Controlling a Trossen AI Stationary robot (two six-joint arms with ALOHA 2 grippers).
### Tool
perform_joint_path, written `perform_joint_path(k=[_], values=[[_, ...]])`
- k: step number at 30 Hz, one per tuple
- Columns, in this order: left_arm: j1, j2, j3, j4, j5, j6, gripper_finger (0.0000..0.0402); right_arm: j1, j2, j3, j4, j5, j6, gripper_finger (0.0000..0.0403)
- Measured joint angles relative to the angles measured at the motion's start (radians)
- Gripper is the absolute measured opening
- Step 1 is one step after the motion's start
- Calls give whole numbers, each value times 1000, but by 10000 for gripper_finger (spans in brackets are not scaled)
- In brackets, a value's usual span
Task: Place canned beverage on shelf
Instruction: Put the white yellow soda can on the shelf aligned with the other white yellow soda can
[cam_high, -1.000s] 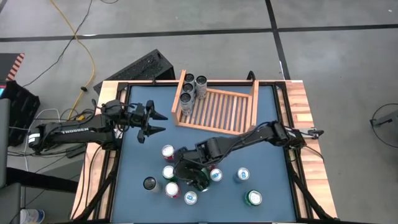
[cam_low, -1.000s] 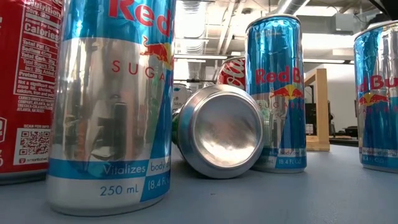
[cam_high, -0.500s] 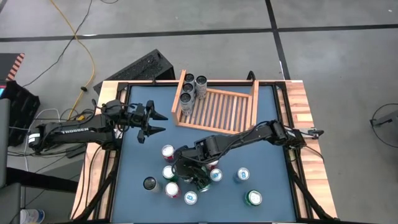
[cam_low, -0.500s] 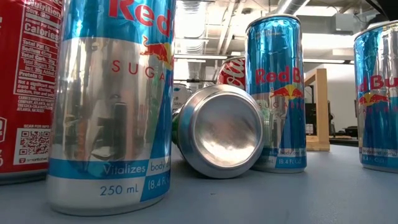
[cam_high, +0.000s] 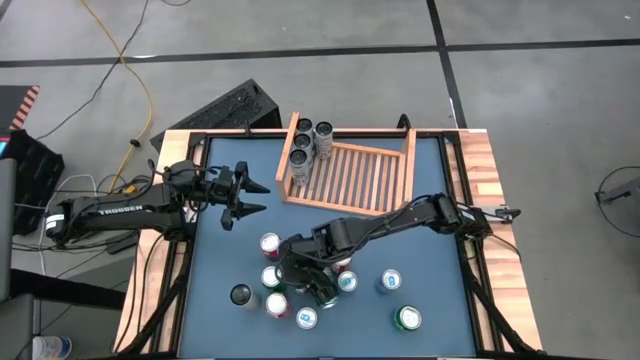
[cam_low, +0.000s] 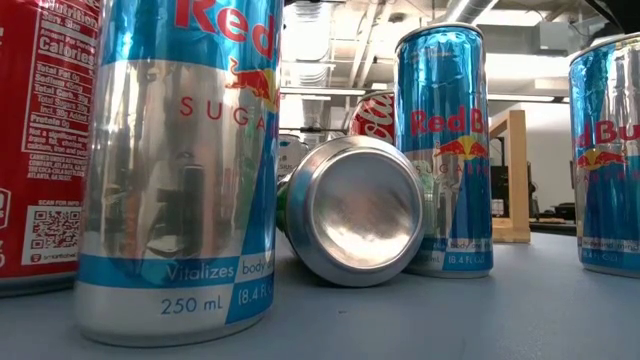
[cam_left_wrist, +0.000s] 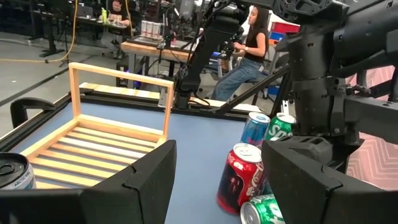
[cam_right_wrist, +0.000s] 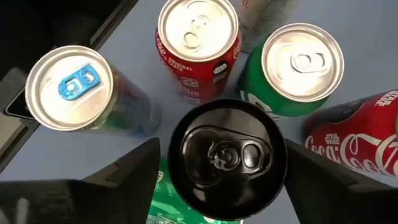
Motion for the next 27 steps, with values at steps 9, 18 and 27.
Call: perform_joint_path(k=[9,18,27], values=[[0,0,0,0,0,0,224,-13,-1,1,-8,-11,20,227],[0,0,0,0,0,0,224,-48,-8,0,-20,-11,64,229],[0,0,0,-29,0,3,224,-106,-57,-2,-91,79,193,229]])
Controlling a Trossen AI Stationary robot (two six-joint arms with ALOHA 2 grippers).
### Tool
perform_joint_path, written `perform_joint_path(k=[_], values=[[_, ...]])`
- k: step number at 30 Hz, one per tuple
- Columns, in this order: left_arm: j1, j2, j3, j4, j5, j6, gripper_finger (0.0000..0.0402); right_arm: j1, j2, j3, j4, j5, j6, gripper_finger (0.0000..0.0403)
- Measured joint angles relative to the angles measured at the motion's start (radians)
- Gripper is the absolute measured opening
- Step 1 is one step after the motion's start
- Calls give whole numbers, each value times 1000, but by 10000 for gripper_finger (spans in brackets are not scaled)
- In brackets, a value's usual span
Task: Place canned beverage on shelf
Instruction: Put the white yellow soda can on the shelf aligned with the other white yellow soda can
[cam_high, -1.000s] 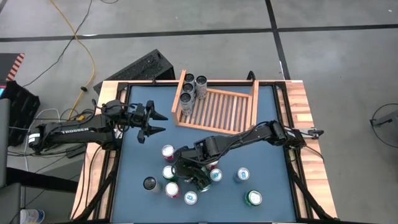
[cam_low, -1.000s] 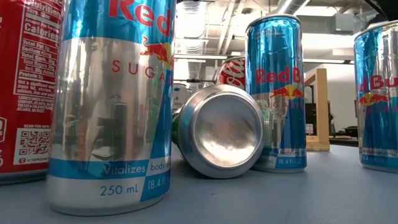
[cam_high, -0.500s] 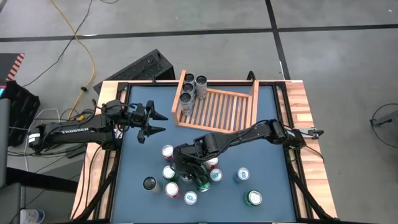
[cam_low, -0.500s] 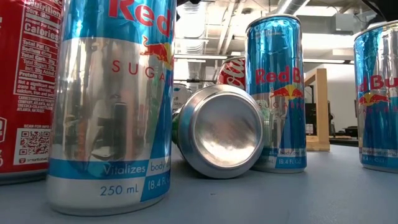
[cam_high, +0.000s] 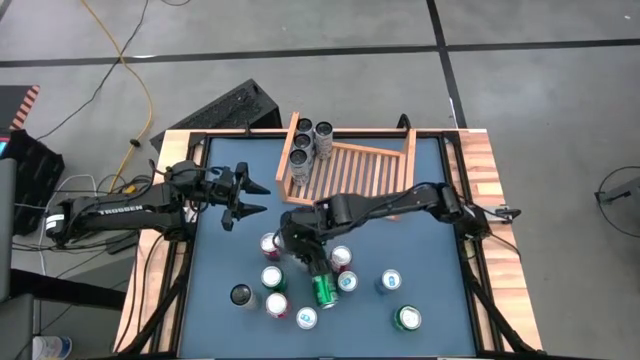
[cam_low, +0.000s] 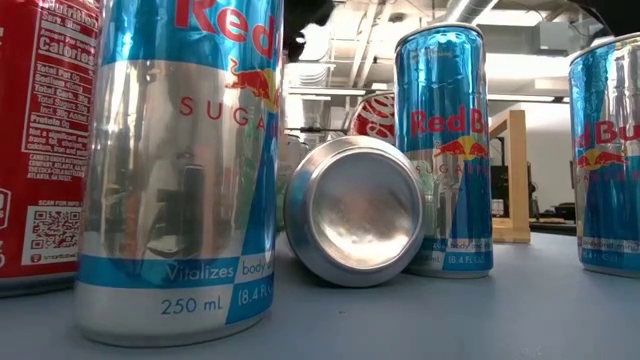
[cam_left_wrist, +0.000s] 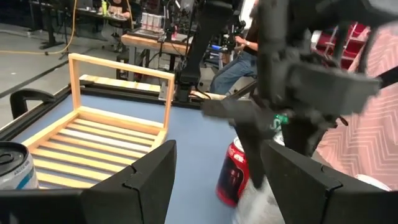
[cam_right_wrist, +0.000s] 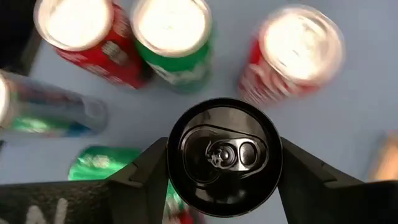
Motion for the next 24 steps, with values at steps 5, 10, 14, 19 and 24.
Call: perform_joint_path(k=[5,10,14,19,24], values=[[0,0,0,-11,-1,12,224,-16,-41,0,-59,103,65,230],[0,0,0,-14,-6,12,224,-37,-71,1,-112,239,135,230],[0,0,0,-15,-10,12,224,-75,-91,1,-133,325,246,230],[0,0,0,-16,-10,12,224,-143,-95,2,-208,433,351,230],[0,0,0,-17,-10,12,224,-205,-97,2,-211,428,297,230]])
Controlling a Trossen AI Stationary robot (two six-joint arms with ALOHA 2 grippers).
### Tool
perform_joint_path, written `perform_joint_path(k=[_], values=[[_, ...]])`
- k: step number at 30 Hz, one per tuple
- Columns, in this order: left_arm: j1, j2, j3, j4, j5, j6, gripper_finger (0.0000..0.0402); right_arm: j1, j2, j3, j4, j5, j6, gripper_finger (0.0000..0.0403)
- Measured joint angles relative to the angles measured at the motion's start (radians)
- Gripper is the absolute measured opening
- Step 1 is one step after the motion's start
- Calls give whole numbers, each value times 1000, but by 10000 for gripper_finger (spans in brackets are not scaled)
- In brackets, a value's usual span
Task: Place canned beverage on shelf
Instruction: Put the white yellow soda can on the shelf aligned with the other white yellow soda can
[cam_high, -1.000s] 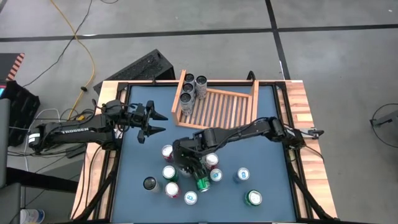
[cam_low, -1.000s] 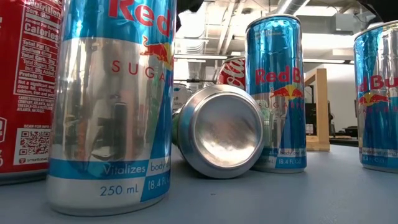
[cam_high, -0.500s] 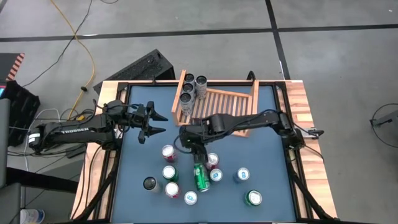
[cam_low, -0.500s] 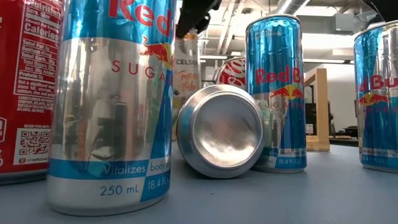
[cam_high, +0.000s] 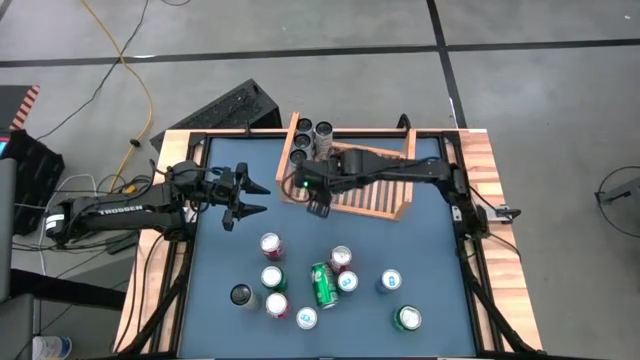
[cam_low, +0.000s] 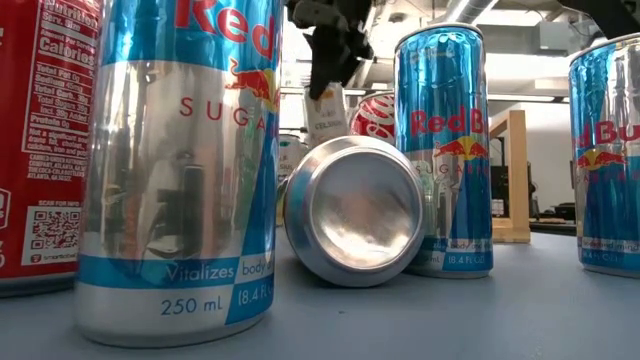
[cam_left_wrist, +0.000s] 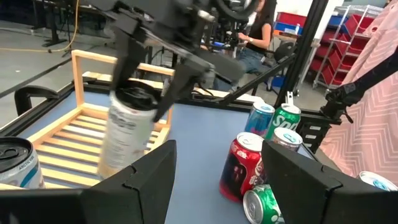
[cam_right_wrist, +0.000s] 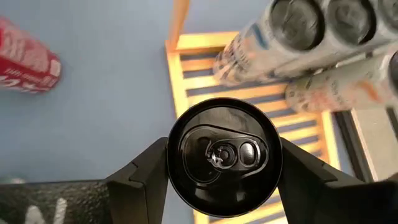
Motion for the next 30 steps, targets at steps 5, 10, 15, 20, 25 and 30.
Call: perform_joint_path(k=[5,10,15,20,25,30], values=[[0,0,0,0,0,0,224,-69,-9,0,-12,-32,-77,230],[0,0,0,-1,0,0,224,-143,-37,-8,15,-43,-110,230],[0,0,0,-2,-1,2,224,-205,-120,-82,65,-84,-104,230],[0,0,0,-4,-1,23,224,-234,-295,-358,300,-152,-96,230],[0,0,0,0,-1,28,224,-253,-432,-582,477,-182,-52,230],[0,0,0,1,-12,28,224,-258,-424,-627,535,-178,-62,230]])
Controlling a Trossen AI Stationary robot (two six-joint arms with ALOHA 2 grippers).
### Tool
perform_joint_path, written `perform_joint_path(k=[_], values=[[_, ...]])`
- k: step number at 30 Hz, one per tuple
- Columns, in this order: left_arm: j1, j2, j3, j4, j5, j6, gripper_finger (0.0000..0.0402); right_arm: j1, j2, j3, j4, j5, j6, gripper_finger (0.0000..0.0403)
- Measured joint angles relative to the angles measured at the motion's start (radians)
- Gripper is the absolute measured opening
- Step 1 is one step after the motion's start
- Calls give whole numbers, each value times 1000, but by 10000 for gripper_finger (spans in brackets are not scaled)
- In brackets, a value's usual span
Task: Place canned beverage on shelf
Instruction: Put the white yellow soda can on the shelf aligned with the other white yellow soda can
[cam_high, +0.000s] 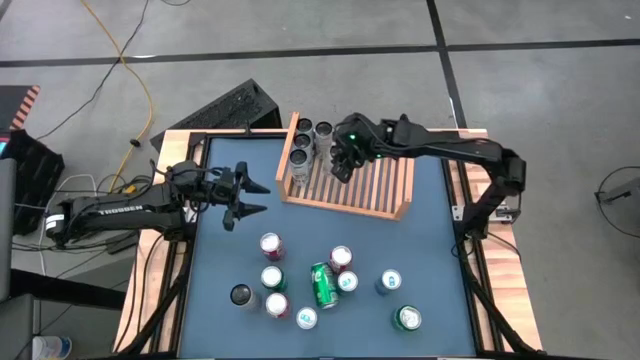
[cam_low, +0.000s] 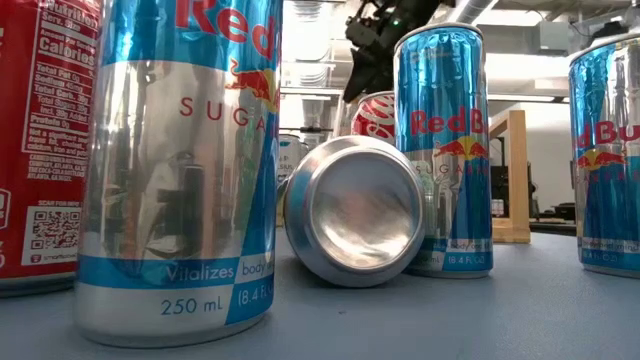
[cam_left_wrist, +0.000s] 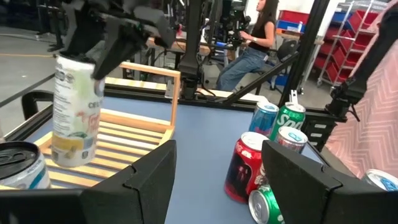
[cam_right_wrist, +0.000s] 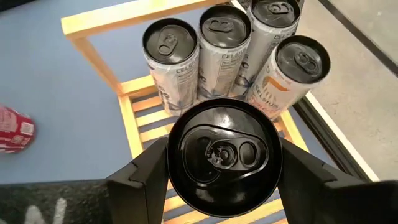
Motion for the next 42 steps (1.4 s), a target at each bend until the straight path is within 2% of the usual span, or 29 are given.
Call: perform_joint_path(k=[9,23,30,42], values=[[0,0,0,0,-14,8,224,-40,121,29,22,-49,-51,230],[0,0,0,-4,-13,9,224,-85,238,136,27,-91,-99,230],[0,0,0,-6,-13,10,224,-98,264,138,11,-85,-122,231],[0,0,0,-6,-13,20,224,-105,271,139,86,-81,-158,231]])
